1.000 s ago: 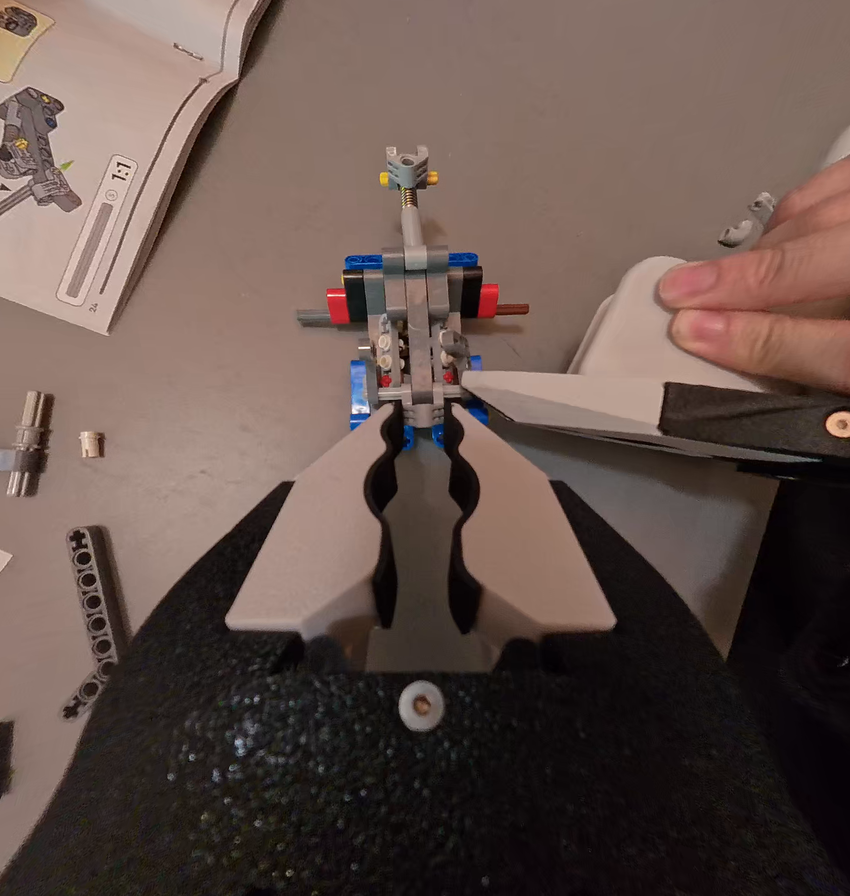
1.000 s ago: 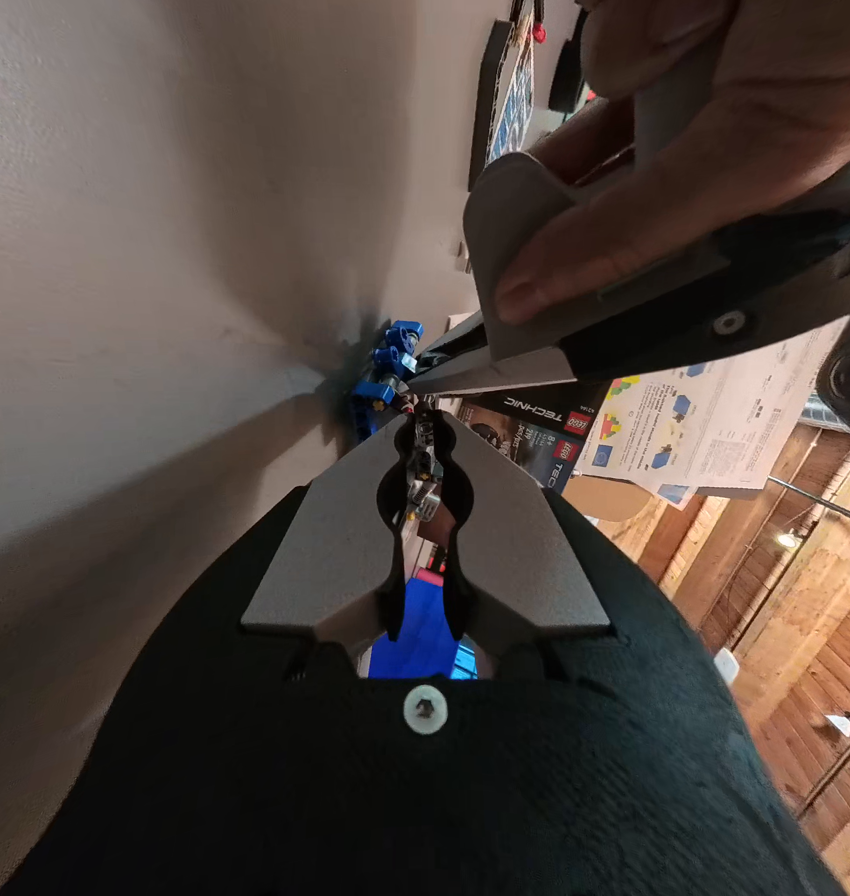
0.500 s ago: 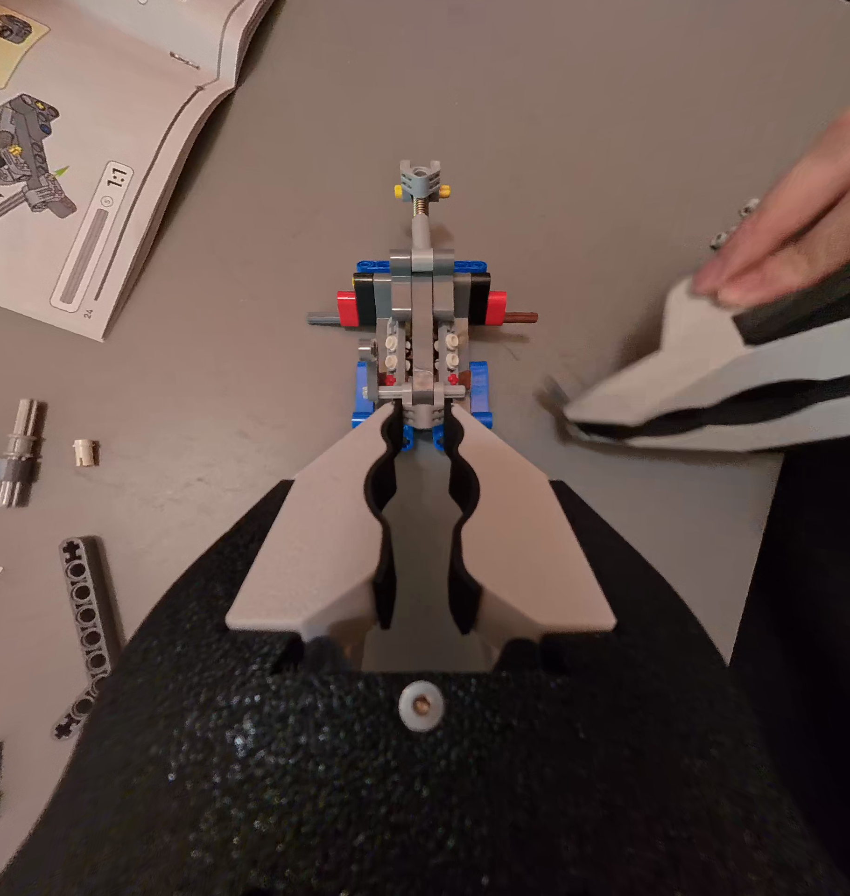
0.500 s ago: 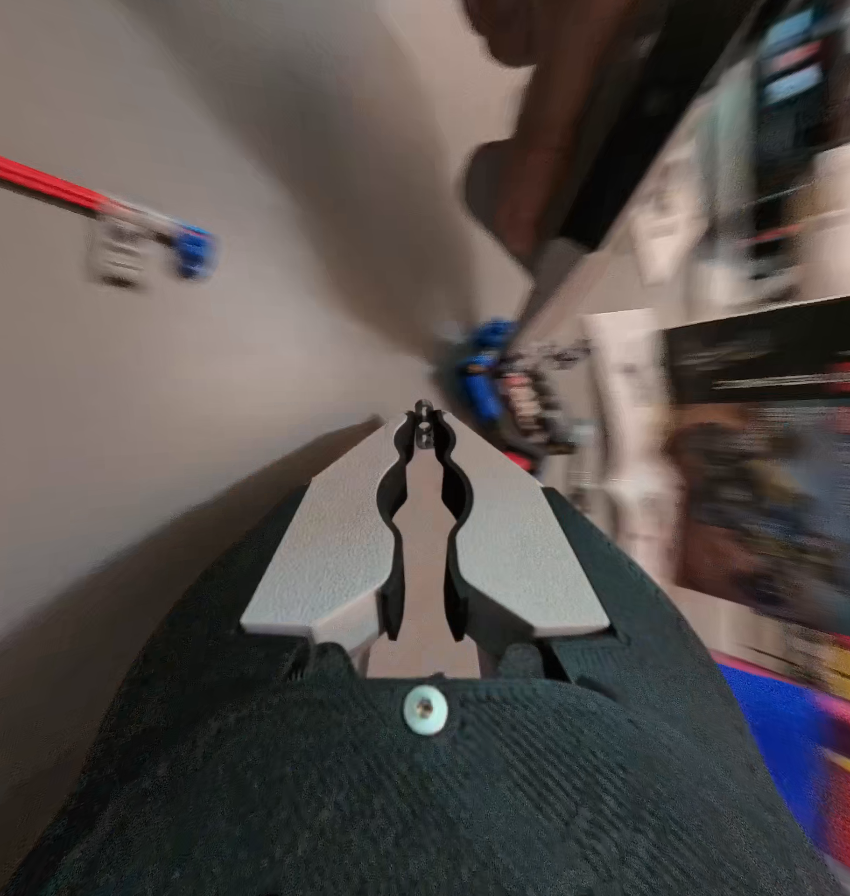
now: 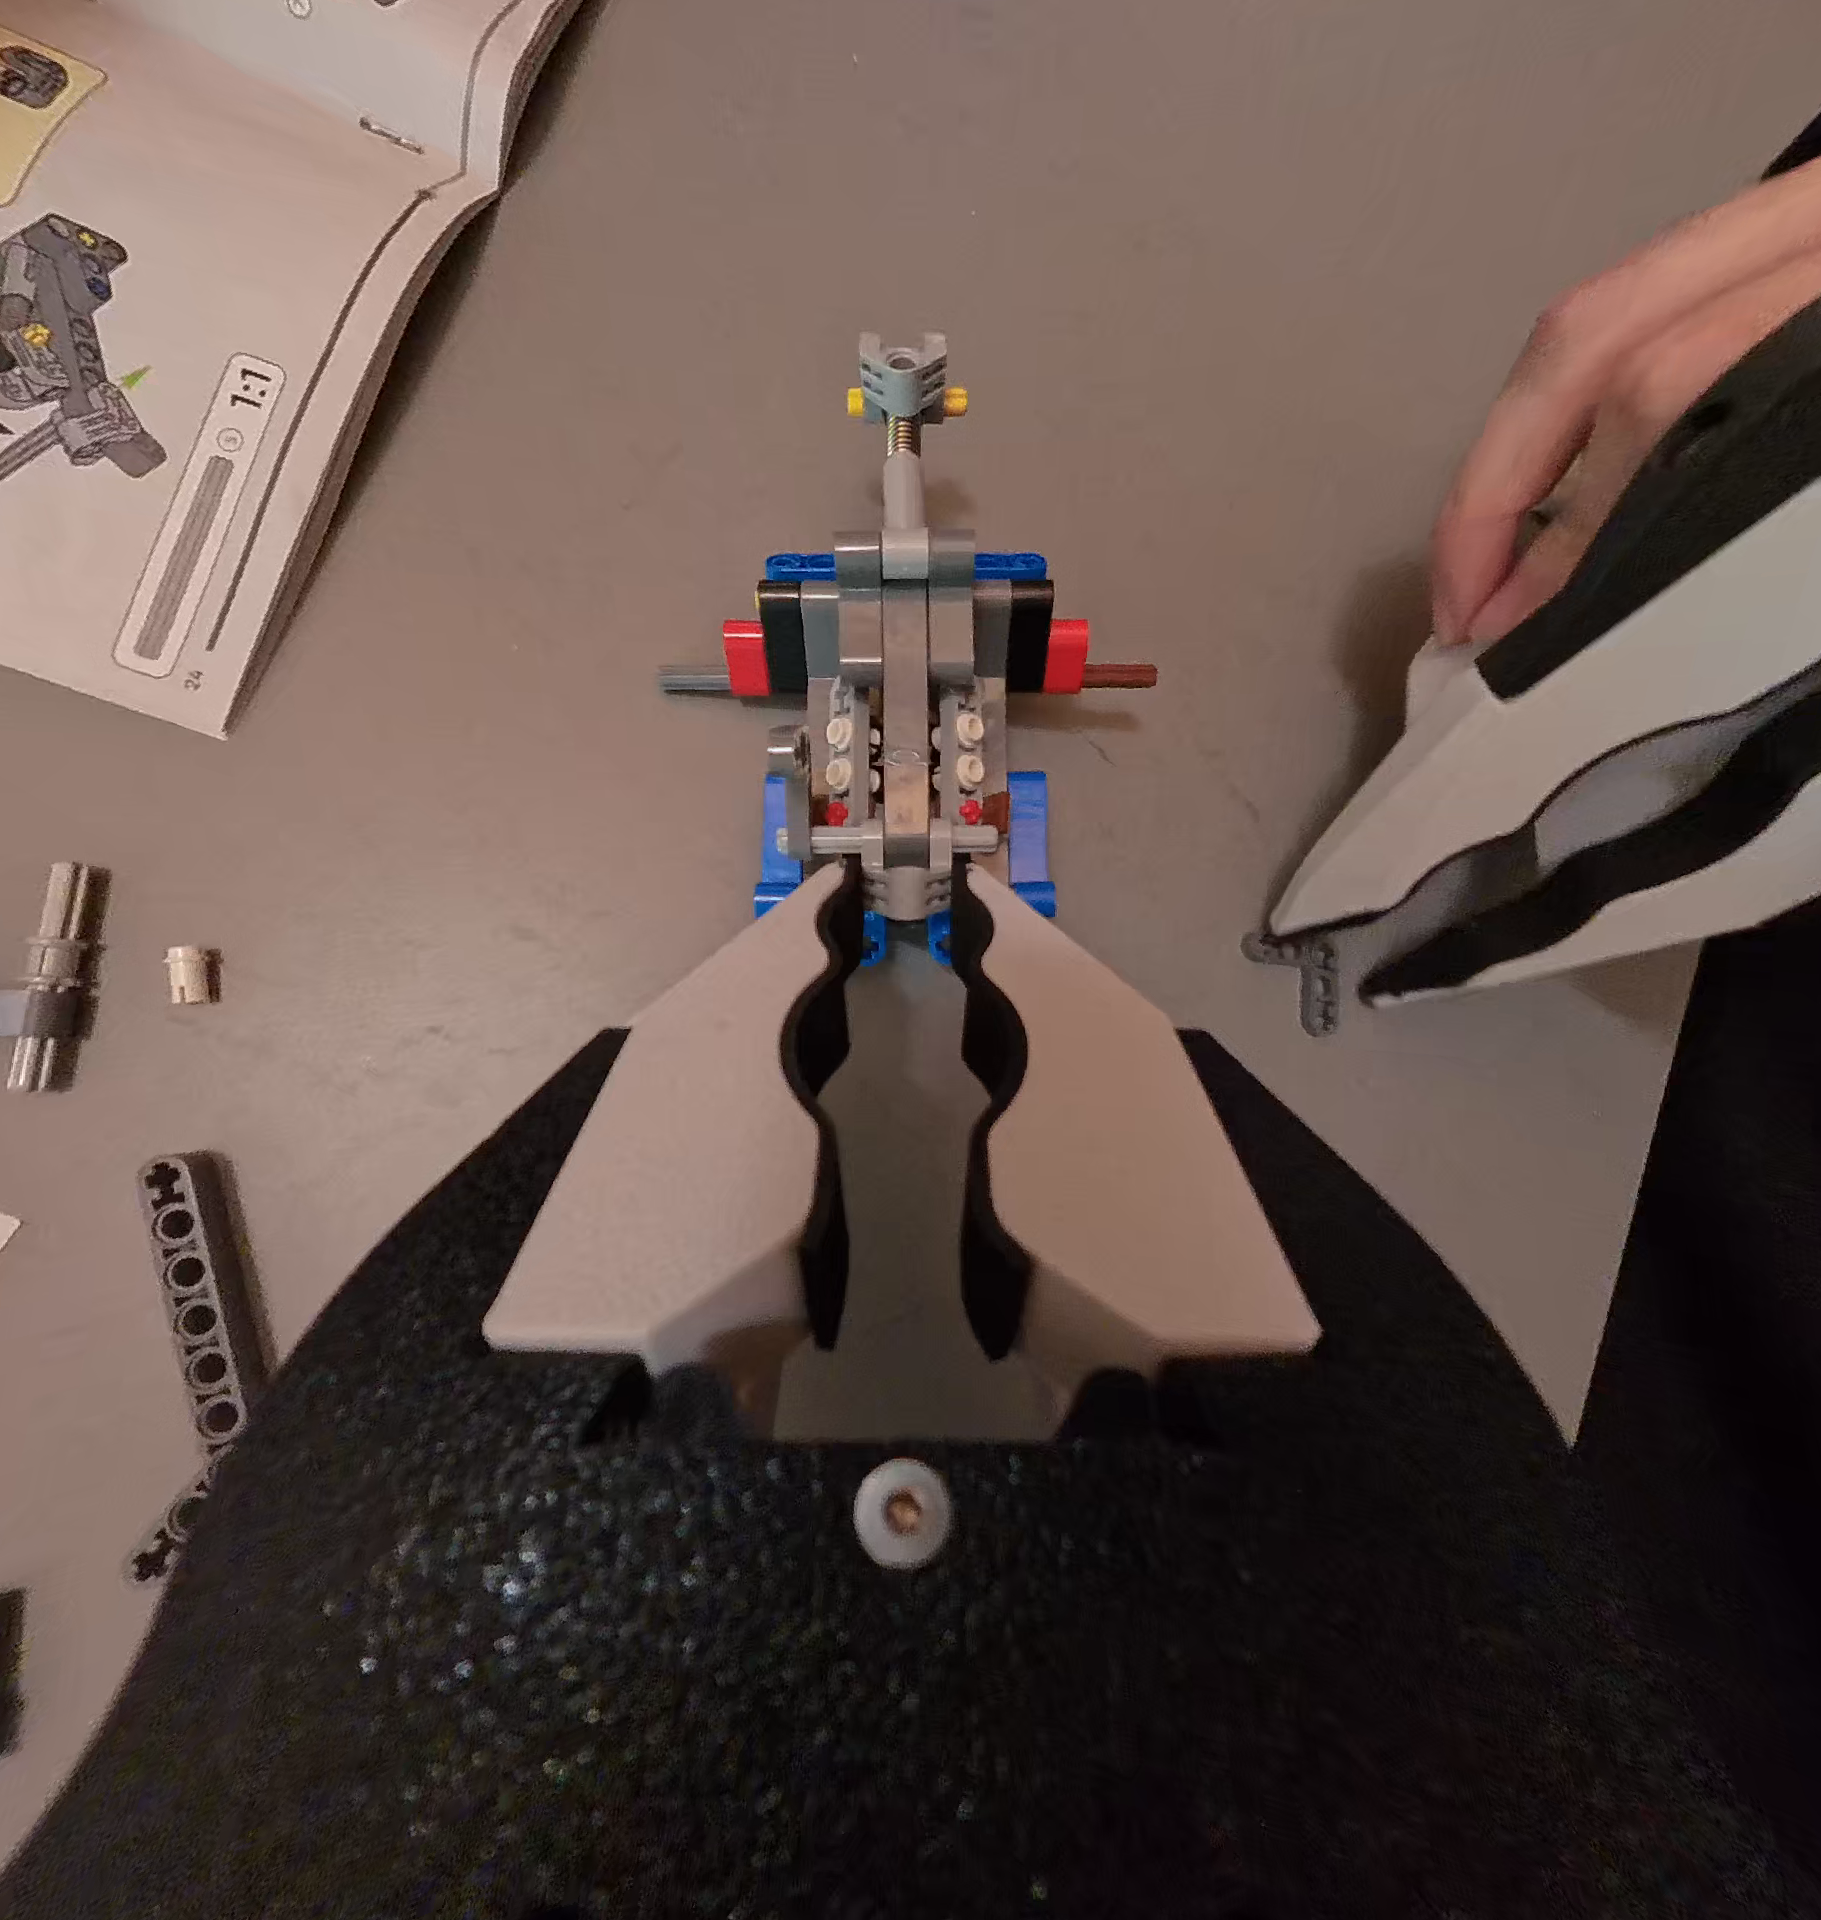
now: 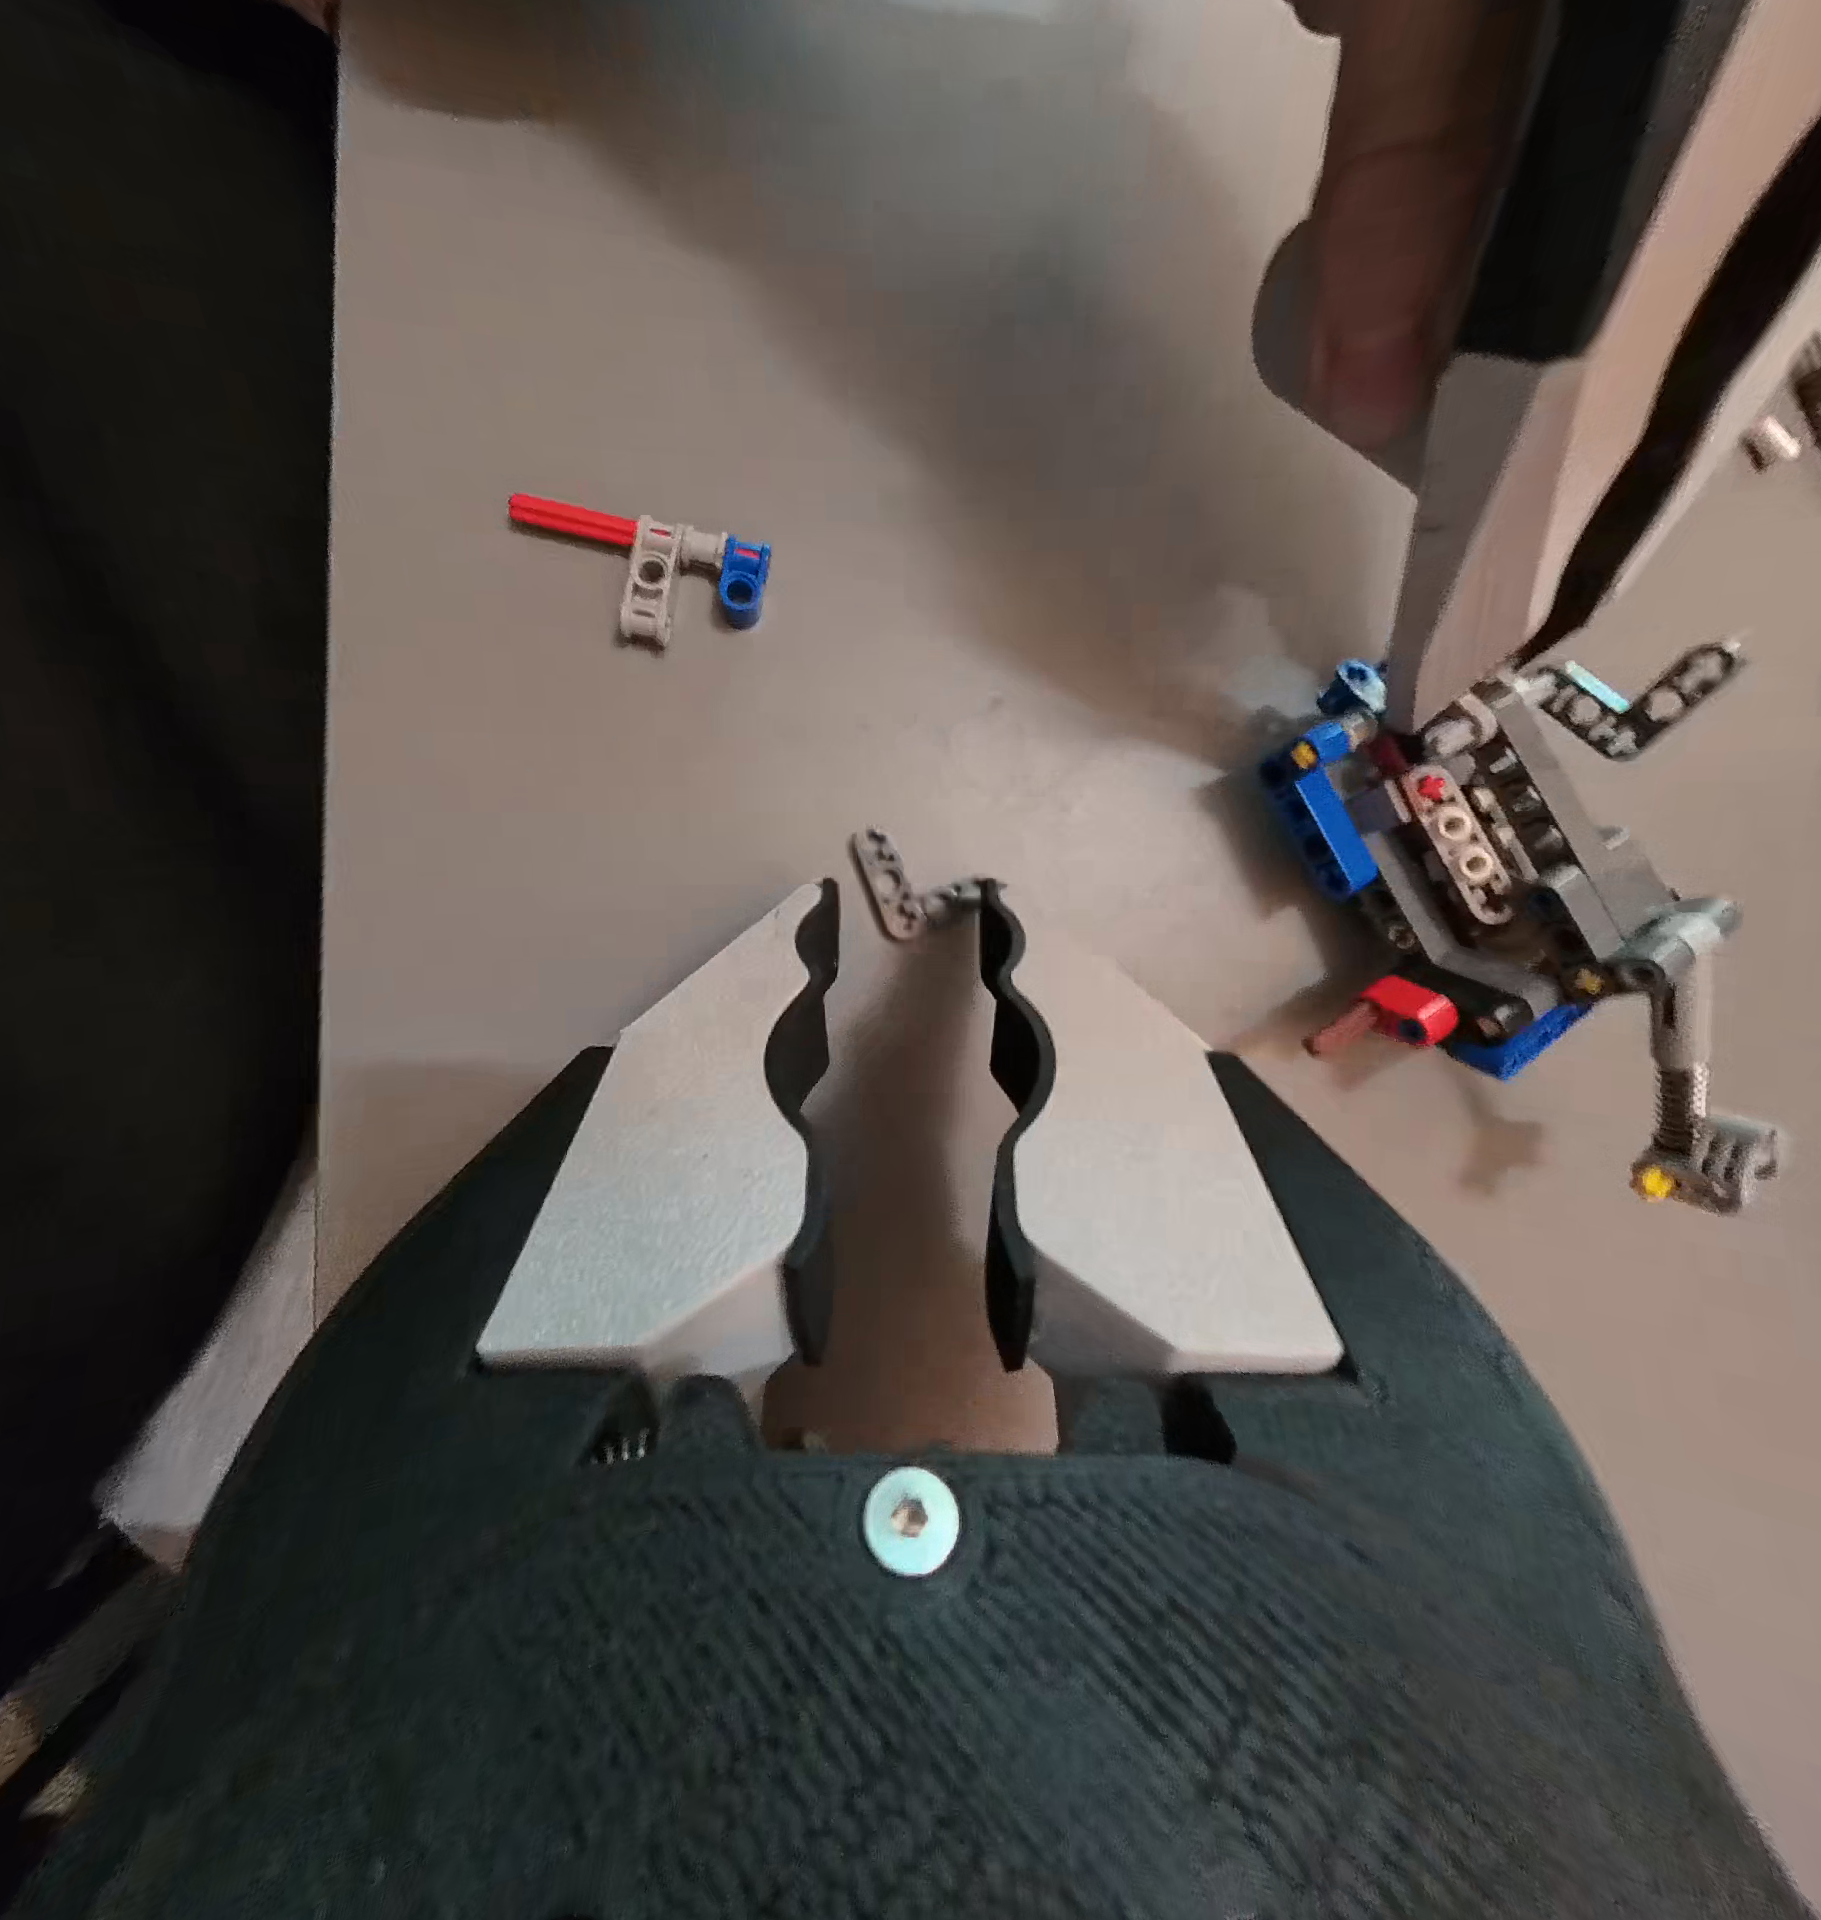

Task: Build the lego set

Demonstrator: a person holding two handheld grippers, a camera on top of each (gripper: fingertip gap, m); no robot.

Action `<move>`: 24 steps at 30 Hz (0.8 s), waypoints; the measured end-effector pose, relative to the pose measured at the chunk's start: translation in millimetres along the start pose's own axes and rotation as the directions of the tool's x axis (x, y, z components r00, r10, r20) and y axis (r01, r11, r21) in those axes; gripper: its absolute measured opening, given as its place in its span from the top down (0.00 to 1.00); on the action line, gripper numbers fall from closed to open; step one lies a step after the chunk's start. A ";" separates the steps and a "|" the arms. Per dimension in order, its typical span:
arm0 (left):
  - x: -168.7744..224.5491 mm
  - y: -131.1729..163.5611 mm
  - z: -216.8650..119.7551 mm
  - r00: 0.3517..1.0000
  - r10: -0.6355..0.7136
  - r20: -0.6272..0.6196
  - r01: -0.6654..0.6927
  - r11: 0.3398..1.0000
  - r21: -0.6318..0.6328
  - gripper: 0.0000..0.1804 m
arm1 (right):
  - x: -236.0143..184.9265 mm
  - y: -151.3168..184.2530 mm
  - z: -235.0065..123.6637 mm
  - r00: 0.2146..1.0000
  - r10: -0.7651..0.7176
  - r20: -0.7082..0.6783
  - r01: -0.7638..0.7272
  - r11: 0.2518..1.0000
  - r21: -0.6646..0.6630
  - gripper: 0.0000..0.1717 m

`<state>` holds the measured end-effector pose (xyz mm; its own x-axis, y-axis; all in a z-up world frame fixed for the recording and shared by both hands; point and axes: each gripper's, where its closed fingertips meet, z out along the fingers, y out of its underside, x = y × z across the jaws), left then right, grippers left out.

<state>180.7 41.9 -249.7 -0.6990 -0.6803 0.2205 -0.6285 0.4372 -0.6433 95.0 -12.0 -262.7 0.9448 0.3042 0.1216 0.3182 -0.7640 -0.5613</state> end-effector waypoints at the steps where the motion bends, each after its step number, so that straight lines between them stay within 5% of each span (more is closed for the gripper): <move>1: -0.3 0.0 0.0 1.000 0.000 -0.001 0.000 1.000 0.001 0.93 | 2.4 3.8 -2.1 1.000 0.017 -0.008 -0.017 1.000 -0.012 0.87; 6: -0.2 0.3 -0.1 1.000 0.001 -0.005 -0.001 1.000 0.000 0.93 | 9.8 5.1 -6.6 0.964 0.255 -0.068 -0.254 0.967 0.031 0.86; 12: -0.2 0.2 0.1 1.000 0.005 -0.004 -0.005 1.000 0.001 0.93 | 17.1 4.3 -7.1 0.814 0.563 -0.143 -0.550 0.826 0.123 0.85; 24: 0.2 0.2 0.2 1.000 0.021 0.009 -0.021 1.000 0.001 0.93 | 10.3 13.3 -0.4 0.799 0.538 -0.268 -0.553 0.833 0.026 0.97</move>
<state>180.5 41.7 -249.9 -0.7087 -0.6766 0.2001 -0.6135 0.4509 -0.6482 109.1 -19.3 -268.5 0.9470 -0.3210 0.0146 -0.2592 -0.7899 -0.5558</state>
